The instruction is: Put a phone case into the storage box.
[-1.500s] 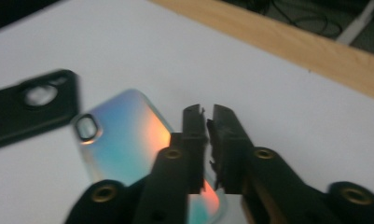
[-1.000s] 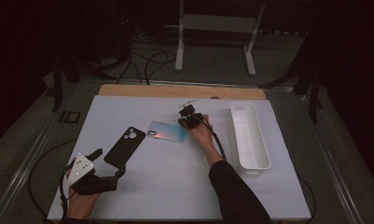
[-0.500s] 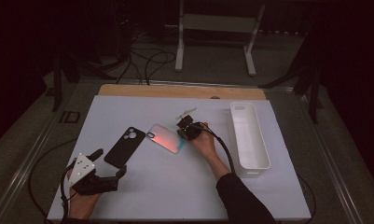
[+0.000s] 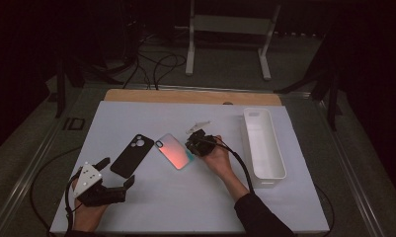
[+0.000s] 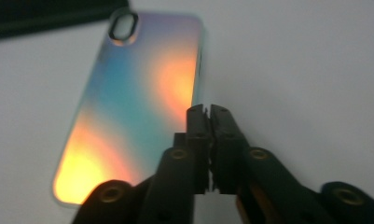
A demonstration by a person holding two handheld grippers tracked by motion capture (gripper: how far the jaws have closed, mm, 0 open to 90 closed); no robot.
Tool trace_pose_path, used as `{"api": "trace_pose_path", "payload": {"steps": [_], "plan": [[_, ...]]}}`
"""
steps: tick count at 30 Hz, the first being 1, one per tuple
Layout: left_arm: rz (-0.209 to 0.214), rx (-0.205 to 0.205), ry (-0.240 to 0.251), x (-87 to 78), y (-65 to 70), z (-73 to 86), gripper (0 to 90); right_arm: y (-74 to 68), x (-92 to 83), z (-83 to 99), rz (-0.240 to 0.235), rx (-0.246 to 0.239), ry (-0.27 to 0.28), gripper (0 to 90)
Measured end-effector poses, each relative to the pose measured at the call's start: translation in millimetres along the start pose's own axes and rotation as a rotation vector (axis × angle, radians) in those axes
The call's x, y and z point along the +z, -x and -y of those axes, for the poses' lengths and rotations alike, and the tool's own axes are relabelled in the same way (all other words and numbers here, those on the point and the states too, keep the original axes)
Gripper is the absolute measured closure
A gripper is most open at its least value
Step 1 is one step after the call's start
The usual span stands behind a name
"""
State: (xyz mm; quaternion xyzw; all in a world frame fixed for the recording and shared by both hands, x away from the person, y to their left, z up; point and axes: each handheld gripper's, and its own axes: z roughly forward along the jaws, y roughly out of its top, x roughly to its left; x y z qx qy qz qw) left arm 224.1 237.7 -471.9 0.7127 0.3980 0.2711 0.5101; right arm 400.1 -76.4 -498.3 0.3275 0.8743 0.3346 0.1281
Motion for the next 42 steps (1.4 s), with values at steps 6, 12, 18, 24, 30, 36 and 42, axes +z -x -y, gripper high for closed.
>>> {"api": "trace_pose_path", "payload": {"steps": [6, 12, 18, 24, 30, 36, 42], "plan": [[0.0, 0.004, 0.001, -0.3, 0.6, -0.4, 0.0, -1.6, -24.9, -7.4, 0.015, 0.023, 0.085, 57.3], [-0.001, 0.003, -0.001, 0.4, 1.0, -0.1, 0.0, -0.9, -66.0, -9.1, -0.023, 0.086, 0.179, 40.5], [-0.001, 0.005, -0.003, 0.9, 2.0, -0.2, 0.0, -9.3, -123.4, 13.9, 0.043, 0.022, 0.326, 13.0], [-0.004, 0.005, -0.002, 0.9, 2.6, -0.4, 0.0, -3.3, -154.6, 48.0, 0.05, 0.029, 0.404, 9.4], [-0.008, 0.003, 0.0, 1.6, 2.4, -0.4, 0.0, 1.6, -180.1, 101.4, 0.078, 0.046, 0.498, 12.1], [-0.005, 0.005, 0.002, 1.5, 2.8, -0.9, 0.0, 3.3, -185.0, 125.3, 0.095, 0.081, 0.55, 11.0], [-0.002, 0.002, 0.017, -0.6, 1.6, -1.1, 0.0, 2.9, -191.1, 147.0, 0.114, 0.102, 0.565, 9.3]]}}
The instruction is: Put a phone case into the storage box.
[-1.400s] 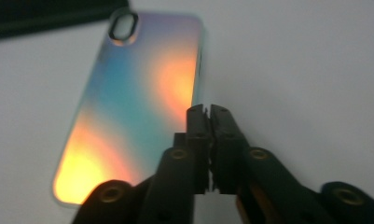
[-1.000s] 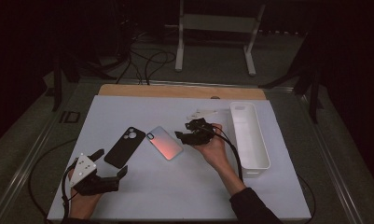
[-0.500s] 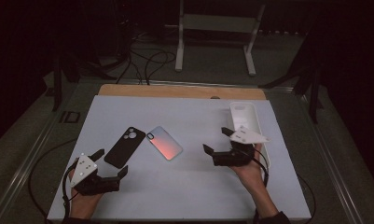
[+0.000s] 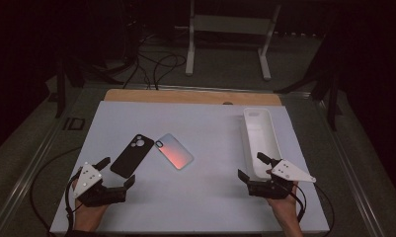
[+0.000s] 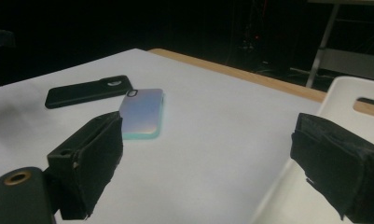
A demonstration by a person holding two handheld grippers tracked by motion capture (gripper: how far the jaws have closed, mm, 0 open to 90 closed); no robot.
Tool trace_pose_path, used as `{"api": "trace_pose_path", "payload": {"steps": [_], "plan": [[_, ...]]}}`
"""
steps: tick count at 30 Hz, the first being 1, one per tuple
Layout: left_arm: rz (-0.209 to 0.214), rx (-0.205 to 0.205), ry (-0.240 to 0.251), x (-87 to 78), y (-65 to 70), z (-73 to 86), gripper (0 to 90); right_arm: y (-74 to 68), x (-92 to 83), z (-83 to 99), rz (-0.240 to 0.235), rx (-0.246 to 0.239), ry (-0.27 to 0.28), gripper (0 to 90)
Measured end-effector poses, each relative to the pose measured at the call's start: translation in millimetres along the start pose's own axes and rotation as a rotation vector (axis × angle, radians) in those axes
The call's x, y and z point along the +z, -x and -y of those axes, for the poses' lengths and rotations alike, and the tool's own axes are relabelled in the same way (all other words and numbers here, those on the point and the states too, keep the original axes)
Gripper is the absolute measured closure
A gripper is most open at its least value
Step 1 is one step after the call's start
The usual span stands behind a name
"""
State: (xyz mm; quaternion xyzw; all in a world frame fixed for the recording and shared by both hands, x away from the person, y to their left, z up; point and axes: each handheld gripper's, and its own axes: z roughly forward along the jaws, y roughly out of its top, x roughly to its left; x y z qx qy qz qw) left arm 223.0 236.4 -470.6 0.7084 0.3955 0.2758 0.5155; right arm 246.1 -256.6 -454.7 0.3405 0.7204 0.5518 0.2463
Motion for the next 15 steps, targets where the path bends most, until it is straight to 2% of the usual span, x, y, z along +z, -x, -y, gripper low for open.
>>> {"api": "trace_pose_path", "payload": {"steps": [2, 5, 15], "plan": [[0.003, 0.001, 0.001, 0.1, 0.2, -0.1, 0.0, -0.2, -4.1, 4.6, 0.014, 0.003, 0.002, 8.5], [0.007, 0.01, 0.001, 0.5, 0.8, -0.4, 0.0, 1.0, -6.9, 8.0, 0.002, 0.022, 0.009, 8.5], [-0.011, 0.018, -0.005, 0.1, 1.7, 0.0, 0.0, 4.0, -7.8, 10.1, 0.015, 0.045, 0.003, 8.5]]}}
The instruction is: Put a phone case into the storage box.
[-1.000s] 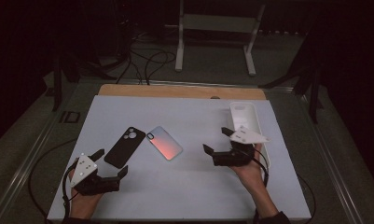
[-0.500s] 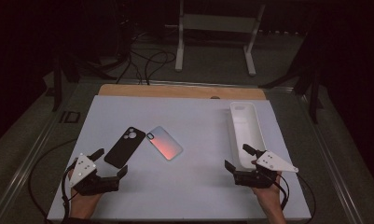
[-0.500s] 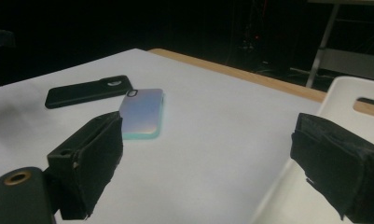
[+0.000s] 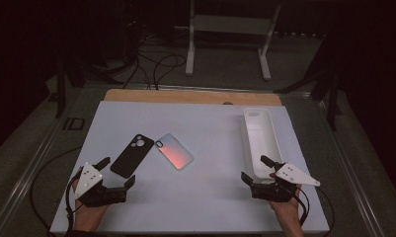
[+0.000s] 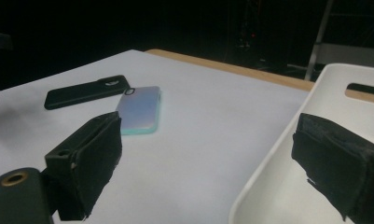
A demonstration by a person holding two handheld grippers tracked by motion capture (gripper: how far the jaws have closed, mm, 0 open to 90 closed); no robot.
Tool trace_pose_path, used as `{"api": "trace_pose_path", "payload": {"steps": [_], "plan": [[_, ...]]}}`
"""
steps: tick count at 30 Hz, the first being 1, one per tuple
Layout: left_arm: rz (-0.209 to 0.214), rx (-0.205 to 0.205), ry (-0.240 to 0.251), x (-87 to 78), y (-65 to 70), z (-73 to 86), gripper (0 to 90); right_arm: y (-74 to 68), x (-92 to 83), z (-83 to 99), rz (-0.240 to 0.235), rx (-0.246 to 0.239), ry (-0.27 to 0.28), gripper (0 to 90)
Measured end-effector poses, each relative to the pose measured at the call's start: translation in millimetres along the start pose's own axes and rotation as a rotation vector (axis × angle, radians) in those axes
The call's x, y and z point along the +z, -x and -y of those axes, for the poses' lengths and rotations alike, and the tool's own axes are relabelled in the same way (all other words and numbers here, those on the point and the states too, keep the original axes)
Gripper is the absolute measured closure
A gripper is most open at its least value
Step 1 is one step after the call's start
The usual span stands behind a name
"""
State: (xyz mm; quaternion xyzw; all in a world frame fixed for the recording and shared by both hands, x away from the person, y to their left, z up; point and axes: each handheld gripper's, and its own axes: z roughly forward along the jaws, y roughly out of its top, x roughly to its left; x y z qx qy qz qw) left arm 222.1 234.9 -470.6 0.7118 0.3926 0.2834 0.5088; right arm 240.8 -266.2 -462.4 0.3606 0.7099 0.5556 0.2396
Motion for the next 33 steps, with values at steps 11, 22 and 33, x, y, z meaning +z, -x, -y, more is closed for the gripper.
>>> {"api": "trace_pose_path", "payload": {"steps": [11, 22, 33], "plan": [[-0.012, -0.011, -0.002, -0.2, -1.1, 1.4, 0.0, 1.1, 3.9, -10.8, -0.011, 0.03, -0.032, 7.7], [-0.017, -0.007, -0.01, 0.6, 0.4, 1.3, 0.0, -5.7, 19.6, -39.9, -0.041, -0.012, -0.076, 7.5], [-0.024, -0.005, -0.019, 1.0, -0.1, 2.0, 0.0, -11.0, 48.6, -75.2, -0.073, -0.067, -0.144, 7.5]]}}
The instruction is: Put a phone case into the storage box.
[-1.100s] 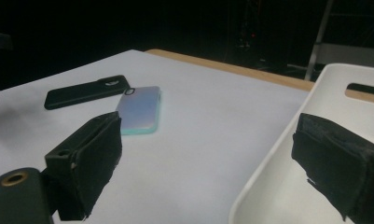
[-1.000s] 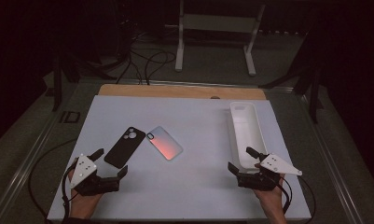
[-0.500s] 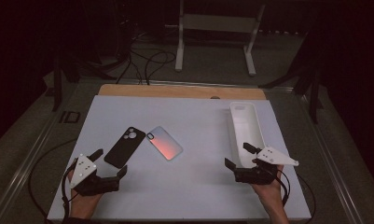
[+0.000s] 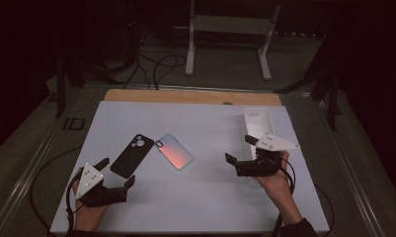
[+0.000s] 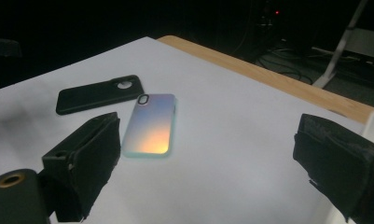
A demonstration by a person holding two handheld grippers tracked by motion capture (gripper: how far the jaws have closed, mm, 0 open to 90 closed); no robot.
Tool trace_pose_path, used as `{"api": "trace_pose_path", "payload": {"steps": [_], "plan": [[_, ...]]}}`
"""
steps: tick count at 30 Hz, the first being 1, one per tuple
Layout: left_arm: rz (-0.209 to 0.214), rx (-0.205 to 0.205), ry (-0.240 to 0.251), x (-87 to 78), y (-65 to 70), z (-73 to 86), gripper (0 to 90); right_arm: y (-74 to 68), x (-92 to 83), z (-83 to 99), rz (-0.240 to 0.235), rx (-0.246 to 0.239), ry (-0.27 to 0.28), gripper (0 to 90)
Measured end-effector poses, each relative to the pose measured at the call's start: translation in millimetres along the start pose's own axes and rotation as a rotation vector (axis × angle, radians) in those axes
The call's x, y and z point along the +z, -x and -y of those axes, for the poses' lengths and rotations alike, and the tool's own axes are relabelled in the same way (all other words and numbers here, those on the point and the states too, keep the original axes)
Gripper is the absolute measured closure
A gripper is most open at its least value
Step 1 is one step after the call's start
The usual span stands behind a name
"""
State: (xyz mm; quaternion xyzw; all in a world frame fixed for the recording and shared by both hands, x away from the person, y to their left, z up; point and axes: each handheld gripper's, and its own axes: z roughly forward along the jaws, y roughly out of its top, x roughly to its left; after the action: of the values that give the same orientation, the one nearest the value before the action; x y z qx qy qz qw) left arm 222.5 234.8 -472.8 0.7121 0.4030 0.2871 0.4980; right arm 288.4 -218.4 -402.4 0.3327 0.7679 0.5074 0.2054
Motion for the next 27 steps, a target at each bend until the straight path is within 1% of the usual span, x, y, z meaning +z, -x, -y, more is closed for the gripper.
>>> {"api": "trace_pose_path", "payload": {"steps": [1, 3, 4, 12, 14, 17, 18, 19, 21, 22, 23, 24, 25, 27], "plan": [[0.001, -0.002, 0.002, 0.0, -0.1, 0.1, 0.0, -0.5, 2.3, -3.4, 0.0, -0.001, -0.011, 7.5], [-0.001, -0.001, 0.001, -0.2, 0.1, 0.1, 0.0, -1.1, 6.5, -8.9, -0.006, -0.011, -0.013, 7.5], [-0.001, -0.002, 0.002, -0.2, 0.2, 0.1, 0.0, -2.1, 9.0, -11.5, -0.008, -0.006, -0.019, 7.5], [0.001, 0.003, 0.0, 0.3, 0.1, 0.5, 0.0, -9.9, 30.6, -28.2, -0.02, -0.047, -0.076, 7.5], [0.001, 0.003, 0.0, 0.3, 0.1, 0.5, 0.0, -11.7, 33.9, -30.6, -0.024, -0.052, -0.08, 7.5], [0.001, 0.002, 0.002, -0.3, -0.2, 0.6, 0.0, -11.7, 33.9, -30.6, -0.024, -0.052, -0.08, 7.5], [0.001, 0.002, 0.002, -0.3, -0.2, 0.6, 0.0, -18.7, 44.9, -38.0, -0.037, -0.074, -0.094, 7.5], [0.003, 0.003, -0.001, -0.2, 0.9, 0.2, 0.0, -21.2, 52.5, -41.7, -0.042, -0.077, -0.111, 7.5], [0.005, 0.003, 0.0, -0.1, 1.1, 0.0, 0.0, -23.2, 59.9, -44.4, -0.042, -0.081, -0.131, 7.5], [0.005, 0.003, 0.0, -0.1, 1.1, 0.0, 0.0, -23.2, 59.9, -44.4, -0.042, -0.081, -0.131, 7.5], [0.005, 0.003, 0.0, -0.1, 1.1, 0.0, 0.0, -24.5, 63.8, -45.5, -0.044, -0.083, -0.142, 7.6], [0.004, 0.003, -0.002, 0.2, 1.1, 0.2, 0.0, -27.4, 71.5, -47.4, -0.042, -0.093, -0.165, 7.6], [0.005, 0.003, -0.002, 0.2, 1.0, 0.4, 0.0, -28.0, 73.4, -47.8, -0.04, -0.099, -0.168, 7.6], [0.004, 0.003, -0.001, 0.2, 1.1, 0.3, 0.0, -31.5, 82.3, -49.2, -0.042, -0.102, -0.191, 7.6]]}}
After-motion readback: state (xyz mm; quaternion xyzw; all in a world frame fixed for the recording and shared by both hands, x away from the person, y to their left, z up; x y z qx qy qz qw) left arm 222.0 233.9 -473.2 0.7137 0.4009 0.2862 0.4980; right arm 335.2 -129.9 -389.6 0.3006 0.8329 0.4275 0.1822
